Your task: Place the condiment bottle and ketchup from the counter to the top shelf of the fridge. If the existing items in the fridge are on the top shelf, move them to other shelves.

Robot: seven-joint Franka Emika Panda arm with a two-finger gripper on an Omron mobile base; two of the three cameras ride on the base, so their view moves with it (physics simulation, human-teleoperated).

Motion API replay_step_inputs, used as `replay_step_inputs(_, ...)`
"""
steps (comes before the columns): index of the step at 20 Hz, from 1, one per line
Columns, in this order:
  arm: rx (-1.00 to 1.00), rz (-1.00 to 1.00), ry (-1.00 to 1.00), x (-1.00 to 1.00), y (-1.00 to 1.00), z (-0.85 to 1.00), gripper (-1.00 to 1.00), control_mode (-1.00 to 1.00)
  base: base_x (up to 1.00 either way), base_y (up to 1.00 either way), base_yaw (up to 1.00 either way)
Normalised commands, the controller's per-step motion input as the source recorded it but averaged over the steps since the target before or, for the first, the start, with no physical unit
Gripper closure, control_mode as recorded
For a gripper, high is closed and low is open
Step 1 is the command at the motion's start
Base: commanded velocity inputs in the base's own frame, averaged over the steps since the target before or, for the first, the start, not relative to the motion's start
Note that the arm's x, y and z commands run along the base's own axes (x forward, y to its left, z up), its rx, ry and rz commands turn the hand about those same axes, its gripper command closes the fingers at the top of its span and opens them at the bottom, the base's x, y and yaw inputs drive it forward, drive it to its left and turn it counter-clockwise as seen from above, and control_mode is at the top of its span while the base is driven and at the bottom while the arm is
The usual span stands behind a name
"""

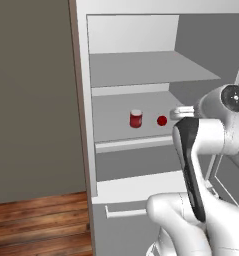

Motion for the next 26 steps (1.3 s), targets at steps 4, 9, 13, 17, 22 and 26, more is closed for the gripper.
replay_step_inputs(4, -0.09, 0.00, 0.08, -0.32, 0.56, 0.47, -1.00, -1.00, 0.00, 0.00, 0.00)
replay_step_inputs(9, 0.00, 0.00, 0.00, 0.00, 0.00, 0.00, -1.00, -1.00, 0.00, 0.00, 0.00)
replay_step_inputs(13, 0.00, 0.03, 0.05, -0.21, 0.00, 0.00, -1.00, -1.00, 0.00, 0.00, 0.00)
replay_step_inputs(17, 0.00, 0.06, 0.14, -0.32, 0.05, 0.00, -1.00, -1.00, 0.00, 0.00, 0.00)
replay_step_inputs(22, 0.03, 0.00, 0.05, -0.19, 0.01, 0.00, -1.00, -1.00, 0.00, 0.00, 0.00)
replay_step_inputs(26, 0.01, 0.01, 0.00, -0.11, 0.10, 0.00, -1.00, -1.00, 0.00, 0.00, 0.00)
